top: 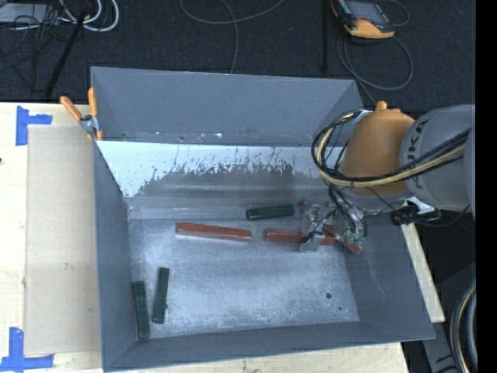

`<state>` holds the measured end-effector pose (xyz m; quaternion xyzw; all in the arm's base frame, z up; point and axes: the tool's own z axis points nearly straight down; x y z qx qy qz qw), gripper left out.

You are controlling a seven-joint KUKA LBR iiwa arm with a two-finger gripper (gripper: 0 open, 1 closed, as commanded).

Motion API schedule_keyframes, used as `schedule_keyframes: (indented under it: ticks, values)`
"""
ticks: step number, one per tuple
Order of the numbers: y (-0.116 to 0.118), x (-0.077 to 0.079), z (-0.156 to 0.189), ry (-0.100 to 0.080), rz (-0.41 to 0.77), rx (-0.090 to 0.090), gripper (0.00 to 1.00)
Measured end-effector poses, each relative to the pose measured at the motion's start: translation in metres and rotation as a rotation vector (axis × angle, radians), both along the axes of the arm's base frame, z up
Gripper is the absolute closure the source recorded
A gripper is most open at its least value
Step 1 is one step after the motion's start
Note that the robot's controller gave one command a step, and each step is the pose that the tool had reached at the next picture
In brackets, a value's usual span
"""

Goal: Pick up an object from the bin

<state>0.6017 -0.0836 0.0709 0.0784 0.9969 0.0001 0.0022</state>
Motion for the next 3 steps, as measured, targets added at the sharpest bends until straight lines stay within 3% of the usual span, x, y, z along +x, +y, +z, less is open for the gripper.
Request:
schedule_keyframes:
  ticks: [1, 2, 3]
  values:
    - [0.000, -0.001, -0.001, 0.002, 0.000, 0.000, 0.00]
    - [0.000, -0.001, -0.001, 0.004, 0.001, 0.000, 1.00]
    - [0.012, 0.020, 0.167, -0.007, 0.058, -0.002, 1.00]
